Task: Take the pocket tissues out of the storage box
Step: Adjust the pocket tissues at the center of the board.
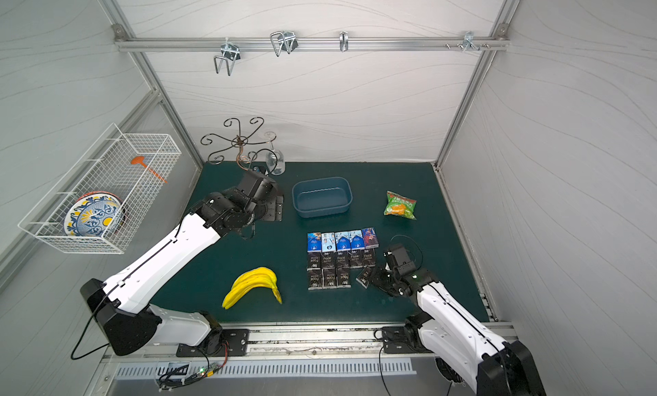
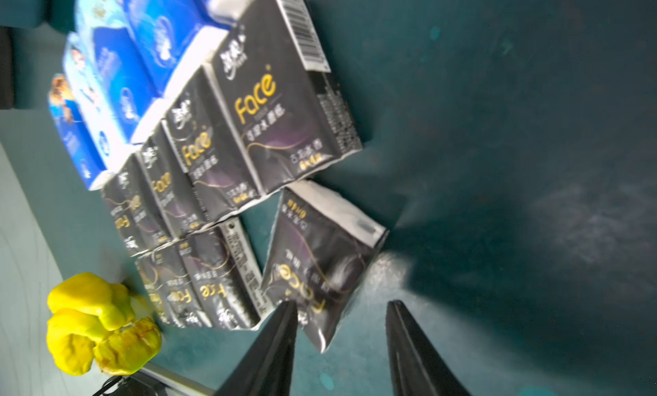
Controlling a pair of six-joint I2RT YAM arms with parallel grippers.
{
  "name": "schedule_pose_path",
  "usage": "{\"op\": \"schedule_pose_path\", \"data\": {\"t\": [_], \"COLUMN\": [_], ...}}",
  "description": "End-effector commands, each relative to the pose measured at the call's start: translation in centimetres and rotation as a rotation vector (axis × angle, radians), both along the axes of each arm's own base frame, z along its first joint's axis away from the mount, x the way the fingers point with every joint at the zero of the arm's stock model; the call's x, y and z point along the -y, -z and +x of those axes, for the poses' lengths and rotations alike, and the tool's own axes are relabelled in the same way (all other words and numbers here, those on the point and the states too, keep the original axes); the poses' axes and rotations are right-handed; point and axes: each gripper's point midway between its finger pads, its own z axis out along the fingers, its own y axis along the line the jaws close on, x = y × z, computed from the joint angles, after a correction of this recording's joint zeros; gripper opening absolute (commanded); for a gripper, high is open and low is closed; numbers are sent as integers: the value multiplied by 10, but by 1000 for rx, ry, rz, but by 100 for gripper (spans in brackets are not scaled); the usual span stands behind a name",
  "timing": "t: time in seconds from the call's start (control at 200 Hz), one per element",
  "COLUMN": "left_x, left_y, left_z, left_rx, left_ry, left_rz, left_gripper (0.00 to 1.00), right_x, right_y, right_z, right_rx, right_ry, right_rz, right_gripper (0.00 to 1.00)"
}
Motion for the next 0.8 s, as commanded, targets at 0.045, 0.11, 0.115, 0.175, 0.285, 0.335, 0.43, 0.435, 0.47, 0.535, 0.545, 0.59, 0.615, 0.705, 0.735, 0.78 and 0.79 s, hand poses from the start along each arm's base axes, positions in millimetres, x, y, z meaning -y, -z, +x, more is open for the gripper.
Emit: {"op": "schedule_pose_path", "data": {"t": [0.045,0.11,0.115,0.175,0.285,0.335,0.43,0.435,0.47,0.535,0.545,0.59,0.615,0.705,0.735,0.78,0.79], "left_x": [5,5,5,4,4,4,5,5,6,6,6,6,6,5,5,5,5], "left_y": [-12,-12,-12,-11,-12,-11,-12,-11,-12,-12,-12,-12,-11,-13,-14,-14,-14], "left_z": [4,4,4,4,4,4,4,4,4,4,4,4,4,3,3,3,3], "left_rx": [43,43,43,43,45,45,45,44,46,44,43,43,43,48,48,48,49], "left_ry": [2,2,3,1,2,1,2,2,3,4,4,3,3,2,1,1,1], "left_rz": [-37,-35,-35,-30,-27,-28,-36,-36,-38,-40,-40,-41,-40,-43,-44,-44,-45], "left_gripper": [87,87,87,87,87,87,87,87,87,87,87,87,87,87,87,87,87], "right_x": [-9,-9,-9,-9,-8,-9,-10,-10,-9,-7,-8,-8,-8,-9,-9,-10,-11], "right_y": [-2,-2,-2,-3,-3,-1,-1,-1,0,-1,-1,-2,-2,-4,-4,-4,-5], "right_z": [13,16,16,16,13,10,4,4,2,-1,-1,-3,-4,-7,-7,-8,-9], "right_rx": [22,24,24,27,27,18,9,8,5,4,4,6,4,3,1,2,2], "right_ry": [-12,-12,-12,-15,-37,-56,-101,-103,-116,-131,-134,-146,-147,-169,-176,-189,-193], "right_rz": [14,5,5,2,-4,-5,-9,-10,-16,-27,-27,-24,-23,-20,-23,-24,-24], "right_gripper": [44,43,42,40,33,31,28,28,28,27,27,27,27,26,26,25,25]}}
